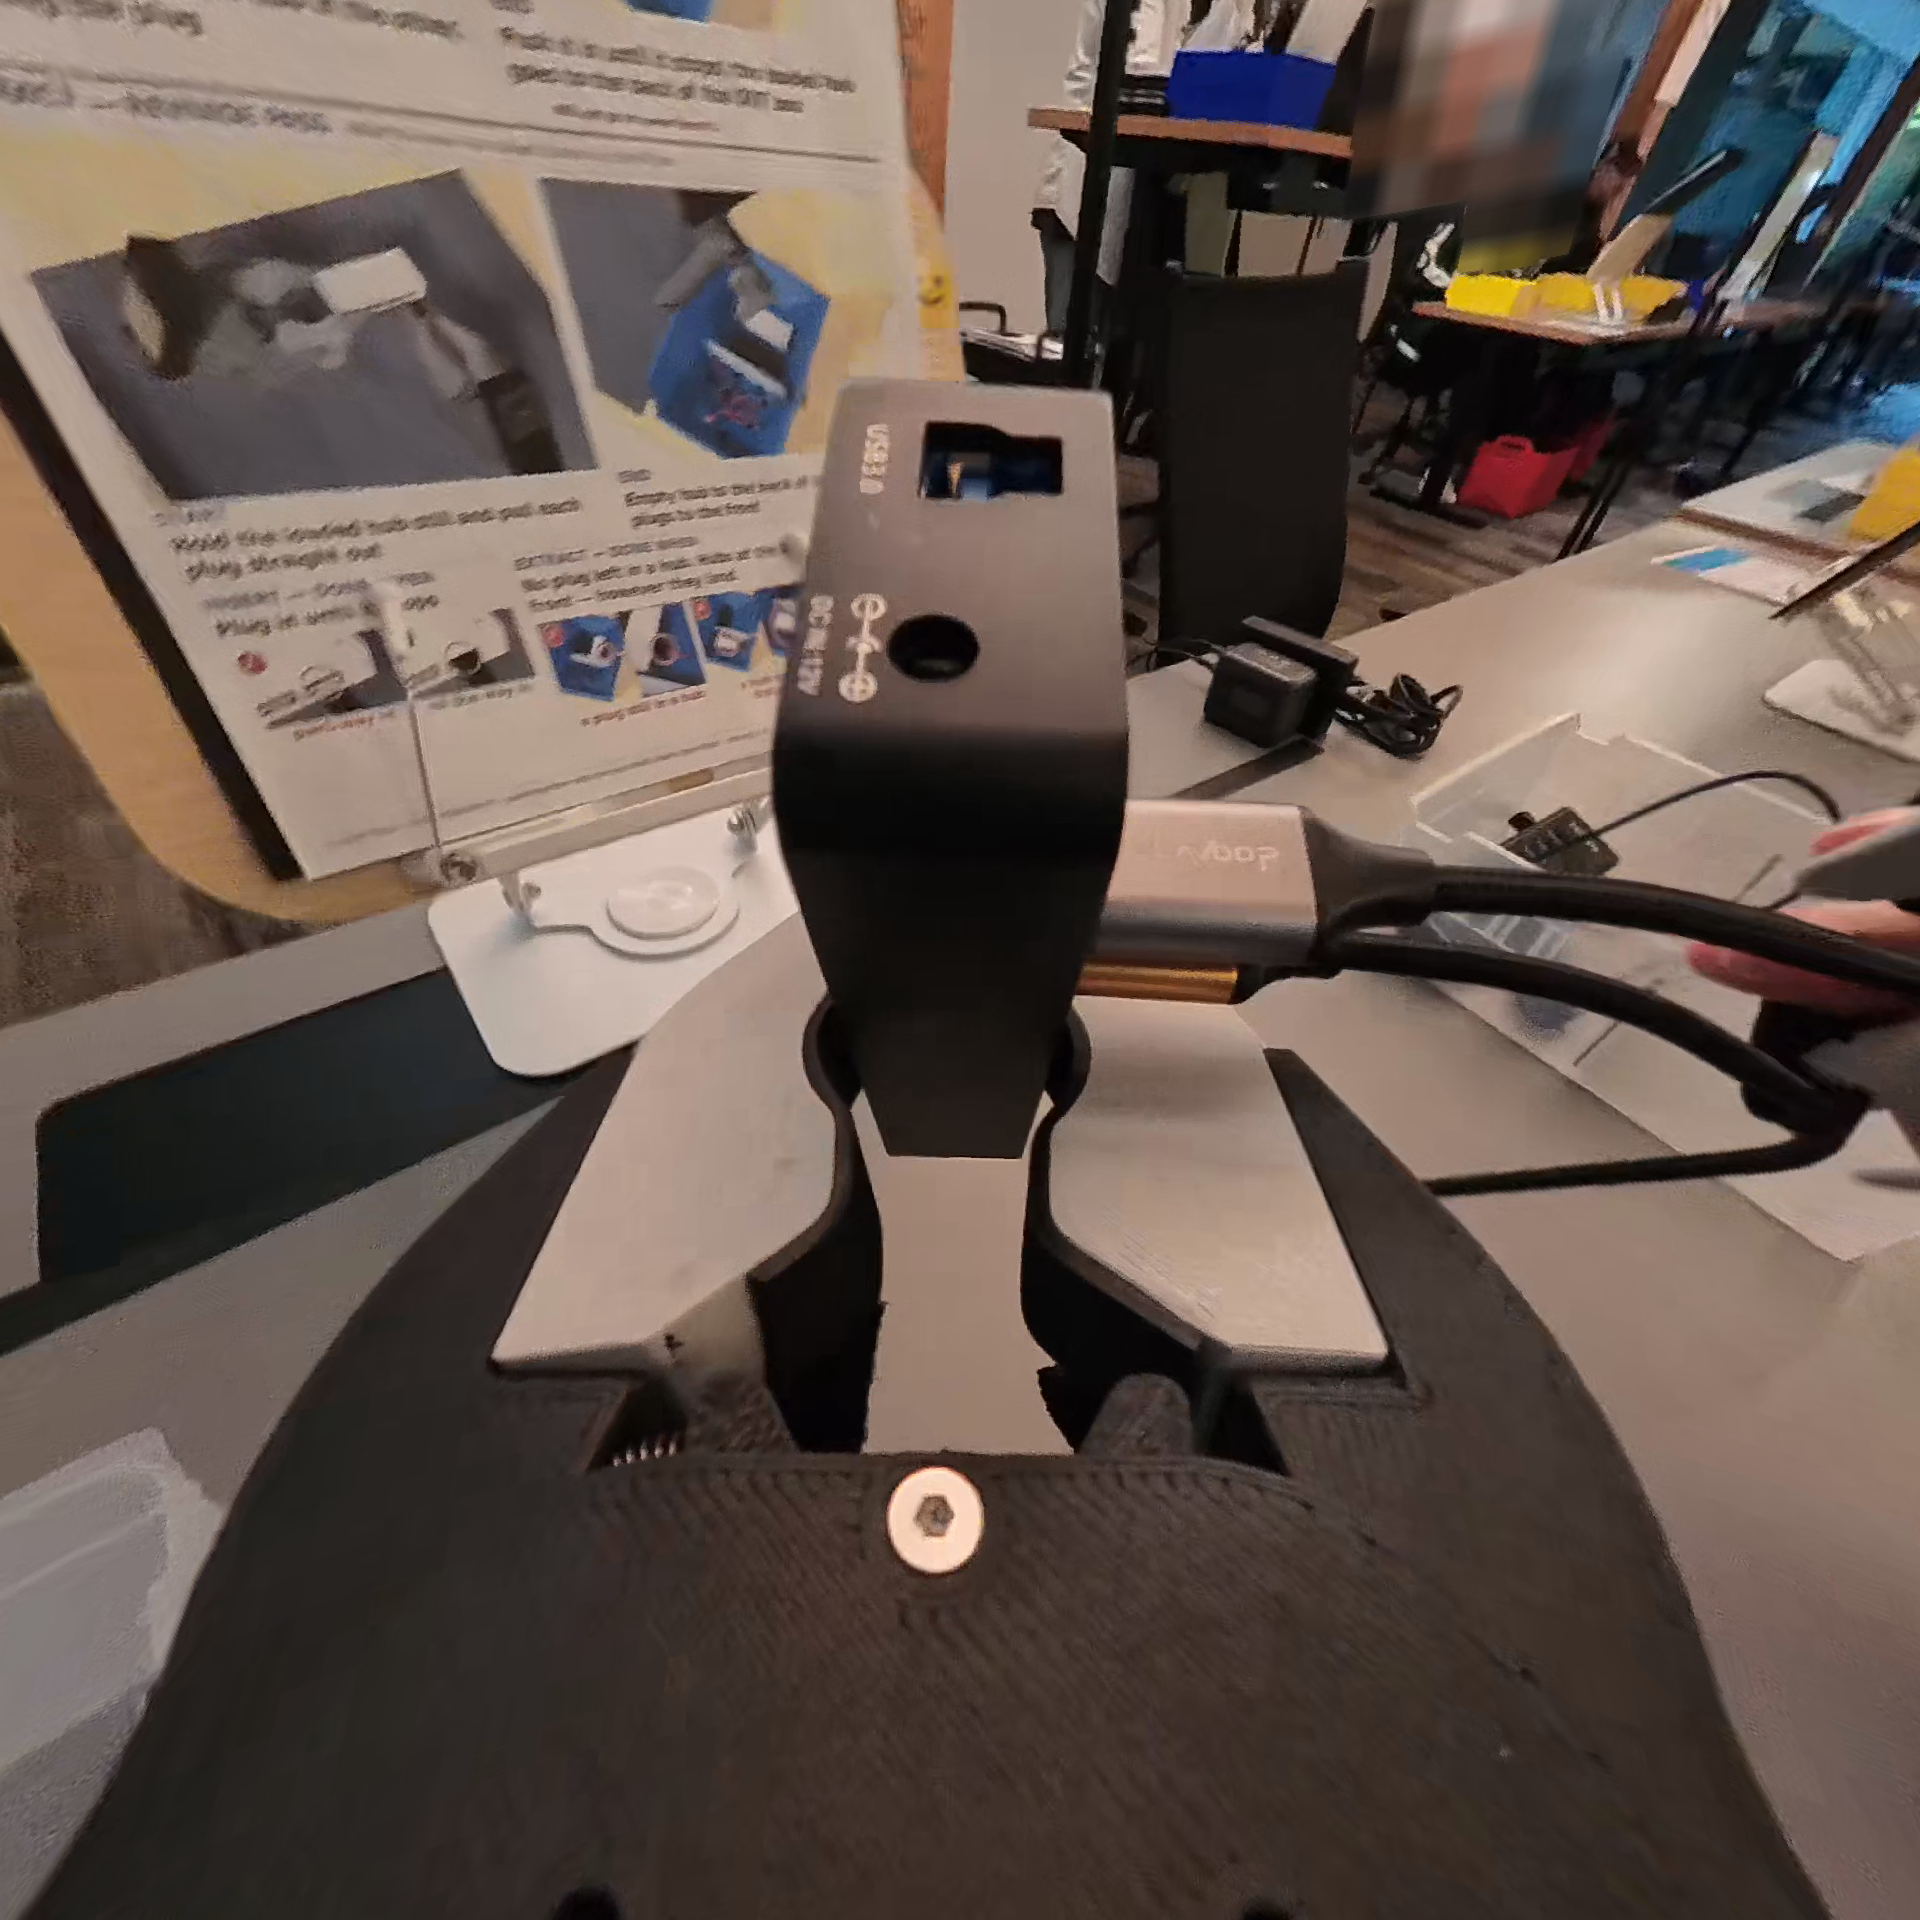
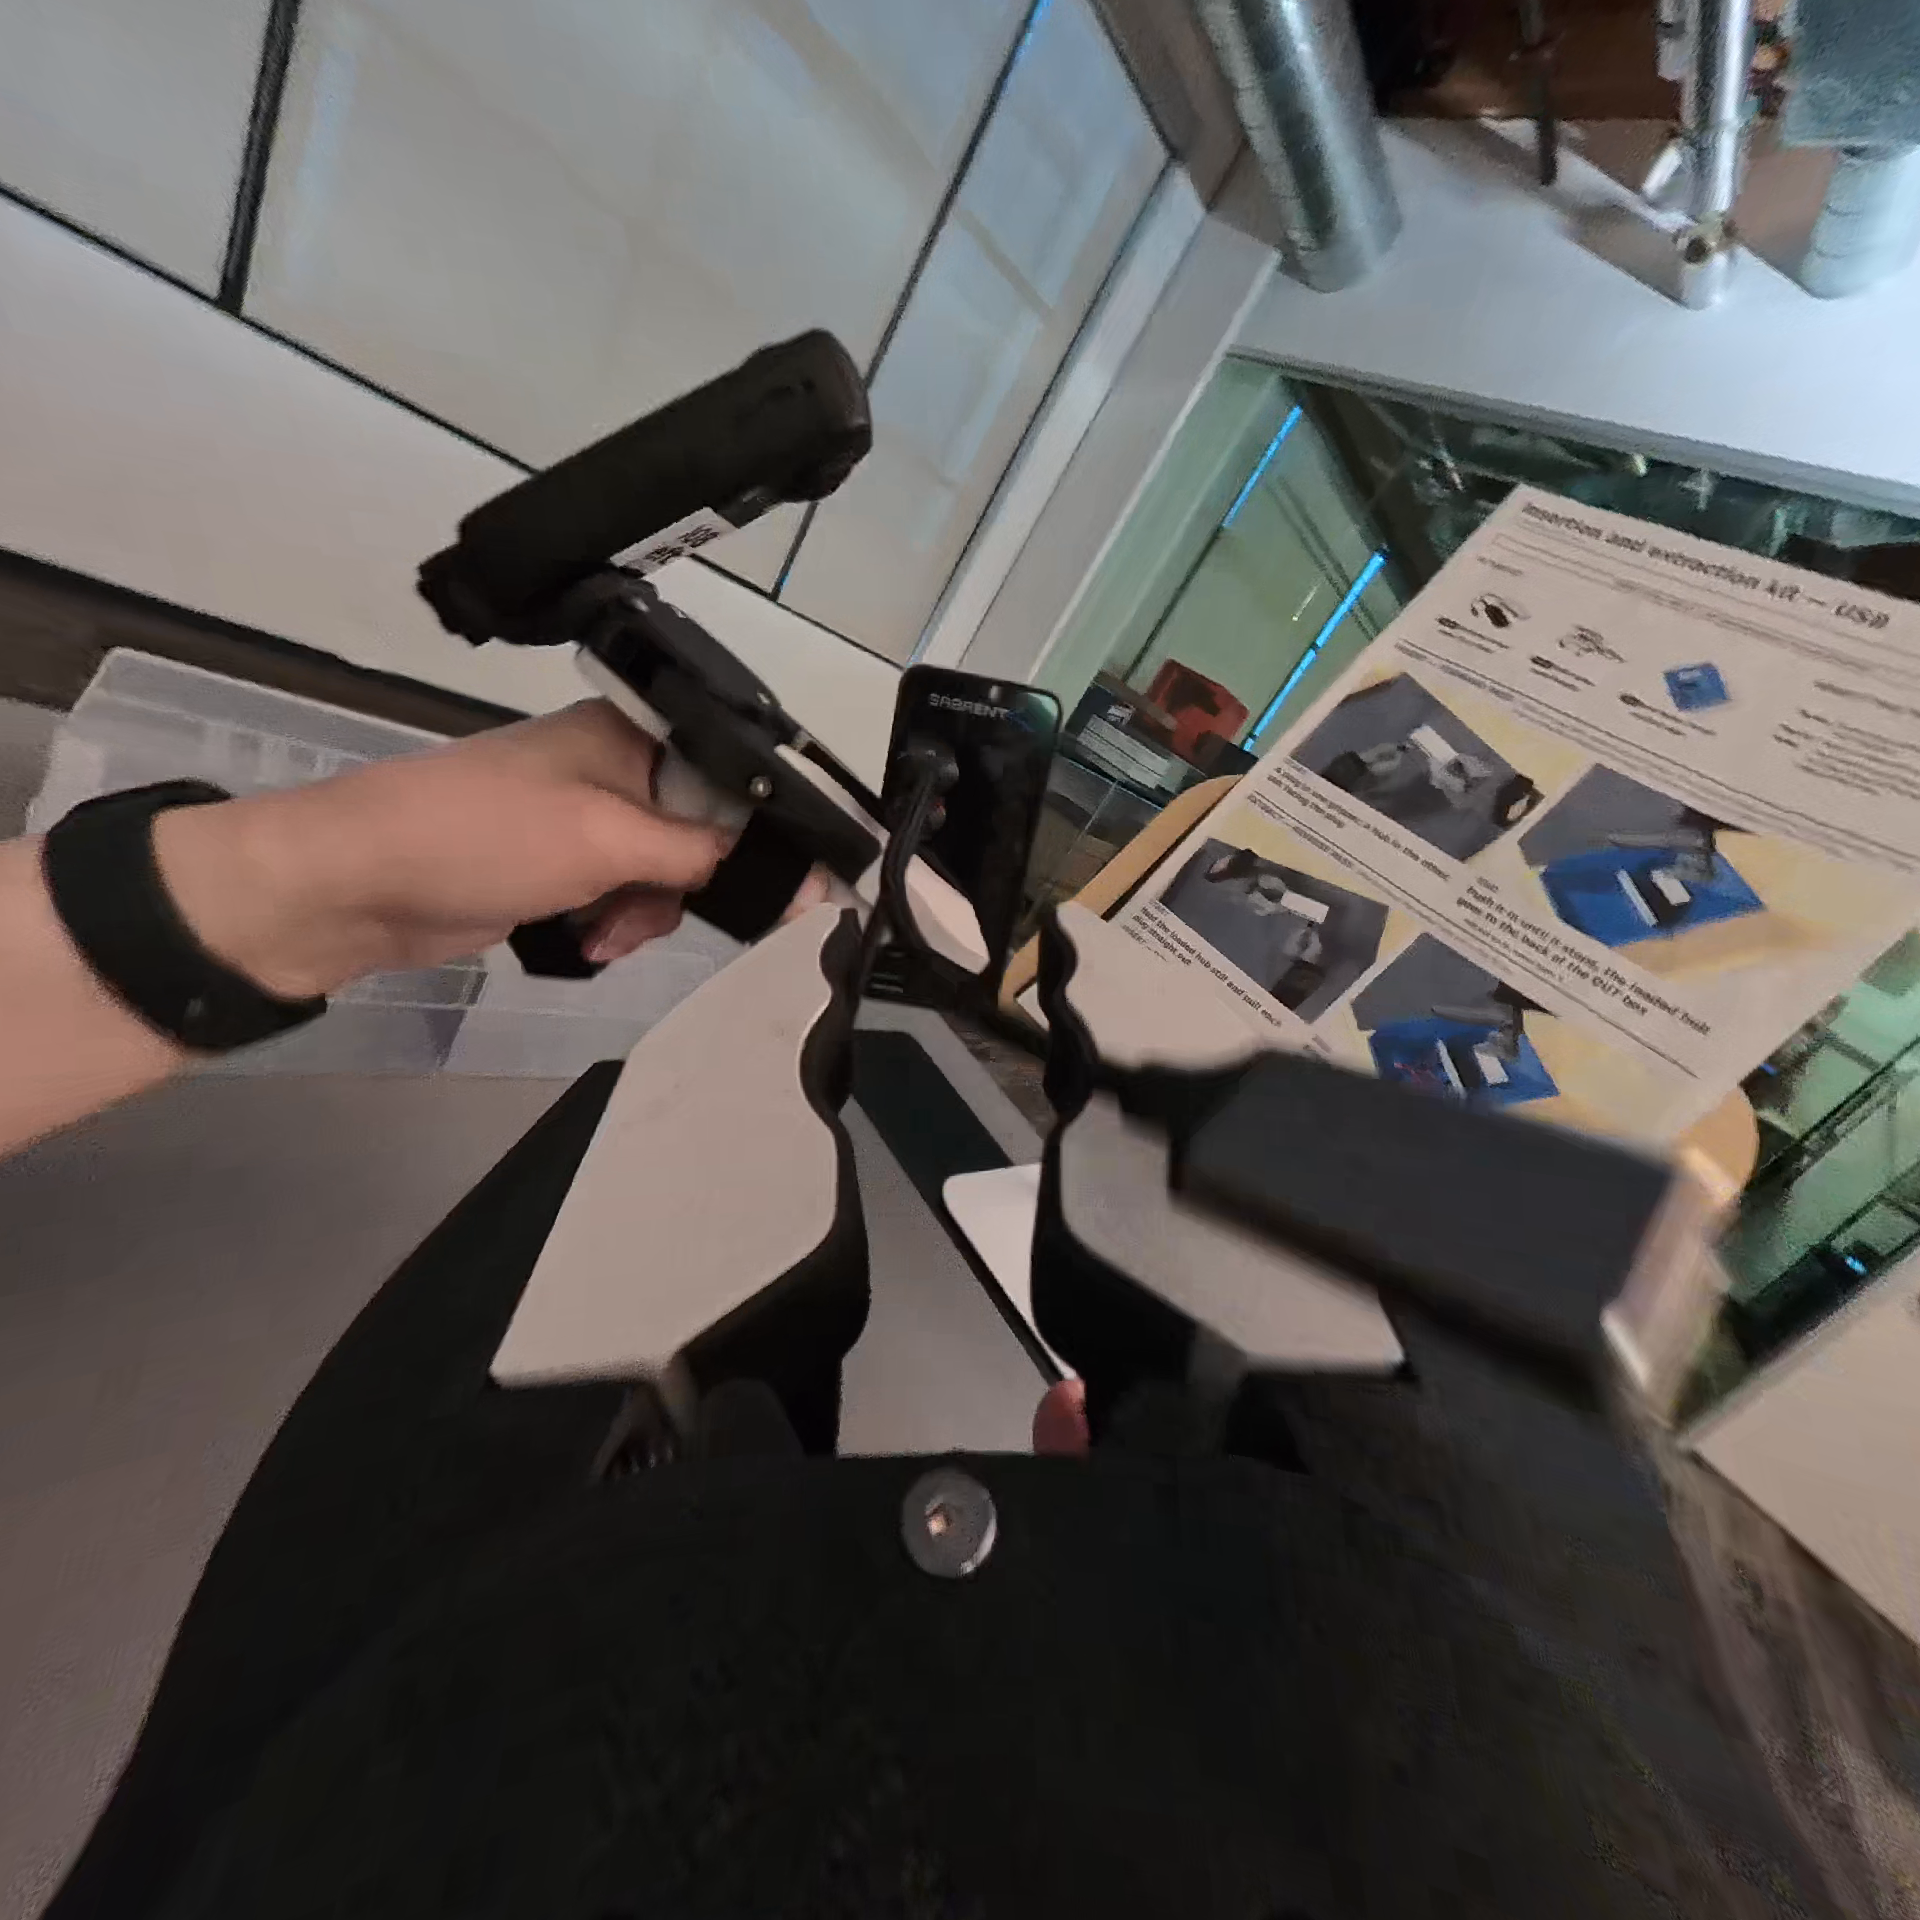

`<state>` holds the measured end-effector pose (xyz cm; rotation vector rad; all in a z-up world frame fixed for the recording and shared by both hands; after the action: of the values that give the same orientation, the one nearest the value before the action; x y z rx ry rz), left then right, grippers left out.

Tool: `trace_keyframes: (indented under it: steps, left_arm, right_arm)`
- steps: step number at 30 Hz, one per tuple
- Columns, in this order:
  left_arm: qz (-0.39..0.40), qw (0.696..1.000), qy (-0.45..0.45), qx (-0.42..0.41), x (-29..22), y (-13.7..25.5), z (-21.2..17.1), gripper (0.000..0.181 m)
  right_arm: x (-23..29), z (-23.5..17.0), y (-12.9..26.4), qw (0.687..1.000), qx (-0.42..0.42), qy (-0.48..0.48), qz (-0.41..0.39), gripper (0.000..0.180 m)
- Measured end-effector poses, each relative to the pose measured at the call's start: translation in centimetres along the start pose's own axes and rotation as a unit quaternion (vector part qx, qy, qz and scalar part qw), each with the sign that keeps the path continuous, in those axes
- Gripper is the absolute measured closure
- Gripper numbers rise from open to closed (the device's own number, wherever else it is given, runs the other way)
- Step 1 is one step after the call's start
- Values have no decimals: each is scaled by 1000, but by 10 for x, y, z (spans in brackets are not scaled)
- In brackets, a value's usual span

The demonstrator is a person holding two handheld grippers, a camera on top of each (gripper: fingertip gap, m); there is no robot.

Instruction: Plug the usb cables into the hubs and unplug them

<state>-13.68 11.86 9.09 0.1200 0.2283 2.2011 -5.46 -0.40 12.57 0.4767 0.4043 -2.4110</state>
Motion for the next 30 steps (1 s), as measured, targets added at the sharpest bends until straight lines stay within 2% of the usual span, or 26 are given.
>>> trace_keyframes:
  steps: [6, 9, 12, 15, 18, 22, 24, 28, 30]
  left_arm:
    - [-18, 1000, 24, 8, 31, 19, -10, 153]
    - [-56, 998, 2, 10, 21, 18, -10, 152]
    - [-159, 987, -24, 6, -14, 13, -7, 153]
    - [-266, 963, -49, 7, -58, 9, -6, 153]
    - [-349, 934, -71, 20, -98, 5, -8, 153]
    - [-416, 905, -73, 38, -128, 4, -10, 153]
    - [-436, 895, -69, 60, -135, 4, -16, 153]
    - [-473, 870, -87, 110, -149, 8, -34, 152]
    - [-473, 866, -101, 123, -153, 7, -39, 152]
  right_arm:
    - [-7, 34, 39, 996, -59, 39, 56, 145]
    - [-17, 47, 63, 989, -102, -37, 102, 147]
    - [-39, 36, 73, 972, -120, -153, 129, 149]
    - [-58, 12, 70, 951, -137, -245, 127, 151]
    - [-68, -13, 53, 933, -126, -323, 98, 153]
    - [-42, -23, 33, 923, -73, -335, 177, 140]
    - [-26, -25, 30, 917, -38, -330, 221, 140]
    - [-4, -33, 23, 916, 11, -312, 253, 141]
    - [10, -37, 23, 905, 40, -310, 287, 149]
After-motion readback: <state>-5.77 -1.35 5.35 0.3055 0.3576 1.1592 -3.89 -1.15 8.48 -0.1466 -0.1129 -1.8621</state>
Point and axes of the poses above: each gripper's, where its closed fingertips meet, y back along the fingers, z out of its top, x = y × z across the jaws, the point moved 3 cm from there along y, back along the fingers, and after that the axes turned 5 degrees about -y, right-handed, at the moved point
